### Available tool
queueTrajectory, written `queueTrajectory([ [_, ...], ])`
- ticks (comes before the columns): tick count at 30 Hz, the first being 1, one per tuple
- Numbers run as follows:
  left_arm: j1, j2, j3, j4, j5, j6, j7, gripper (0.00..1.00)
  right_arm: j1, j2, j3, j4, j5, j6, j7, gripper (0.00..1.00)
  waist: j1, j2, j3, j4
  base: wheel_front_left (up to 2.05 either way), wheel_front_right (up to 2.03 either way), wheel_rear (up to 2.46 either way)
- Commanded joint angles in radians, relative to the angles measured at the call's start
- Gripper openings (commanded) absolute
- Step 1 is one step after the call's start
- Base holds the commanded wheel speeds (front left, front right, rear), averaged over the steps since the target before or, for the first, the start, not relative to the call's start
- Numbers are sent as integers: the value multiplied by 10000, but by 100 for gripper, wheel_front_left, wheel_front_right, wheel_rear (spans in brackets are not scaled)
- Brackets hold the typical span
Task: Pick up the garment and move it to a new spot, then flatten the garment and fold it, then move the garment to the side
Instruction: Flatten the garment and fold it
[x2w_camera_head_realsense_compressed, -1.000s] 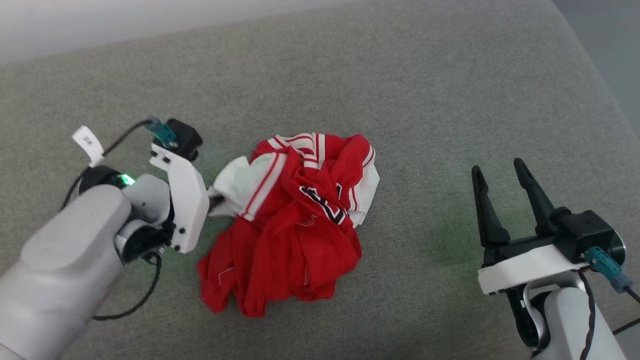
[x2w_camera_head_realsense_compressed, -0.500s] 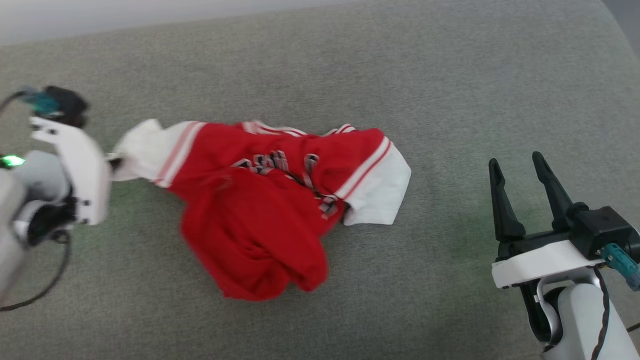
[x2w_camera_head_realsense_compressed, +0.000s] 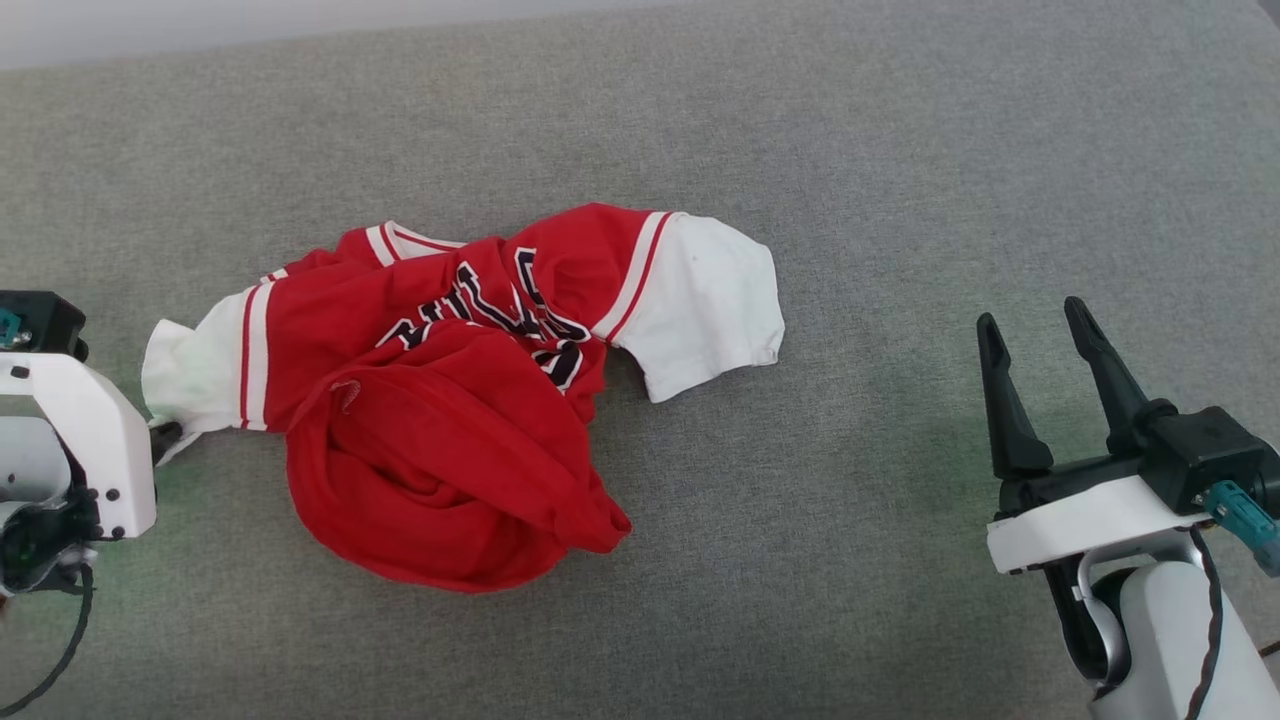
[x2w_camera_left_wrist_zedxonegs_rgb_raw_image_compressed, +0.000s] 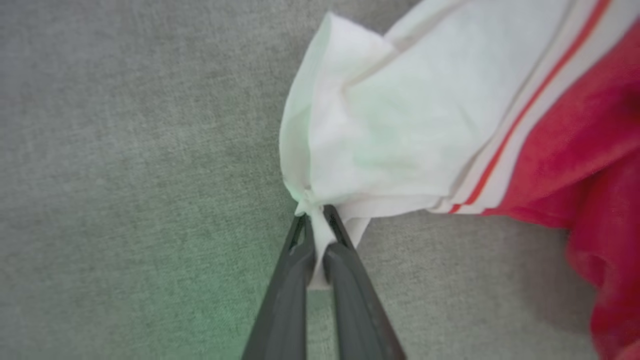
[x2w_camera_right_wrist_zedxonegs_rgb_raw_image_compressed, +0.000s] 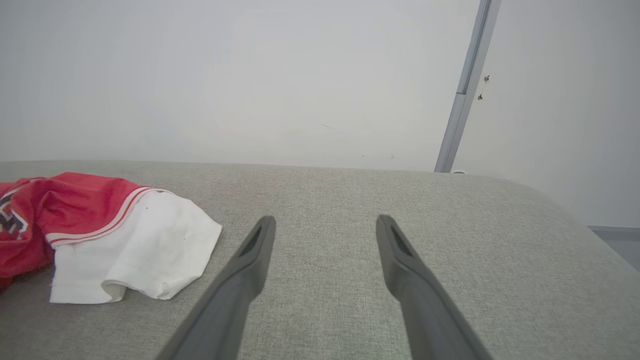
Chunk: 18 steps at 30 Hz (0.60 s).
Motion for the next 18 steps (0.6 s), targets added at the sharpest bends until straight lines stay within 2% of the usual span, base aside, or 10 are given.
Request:
queueTrajectory([
  [1, 454, -111, -172, 54, -65, 76, 168, 100, -1, -50, 8, -18, 17, -3, -52, 100, 0, 0, -38, 26, 0, 0, 0],
  [10, -649, 478, 41, -1494, 157, 796, 1106, 100, 188, -218, 163, -30, 44, -3, -52, 100, 0, 0, -298, 148, 0, 0, 0],
  [14, -1191, 484, 9, -1916, 430, 1102, 1457, 100, 133, -260, 269, -73, 59, -3, -52, 100, 0, 0, -235, 136, 0, 0, 0],
  [18, -1507, 218, -89, -1634, 458, 1346, 1888, 100, 6, -301, 417, -109, 105, -3, -52, 100, 0, 0, -90, 40, 0, 0, 0],
])
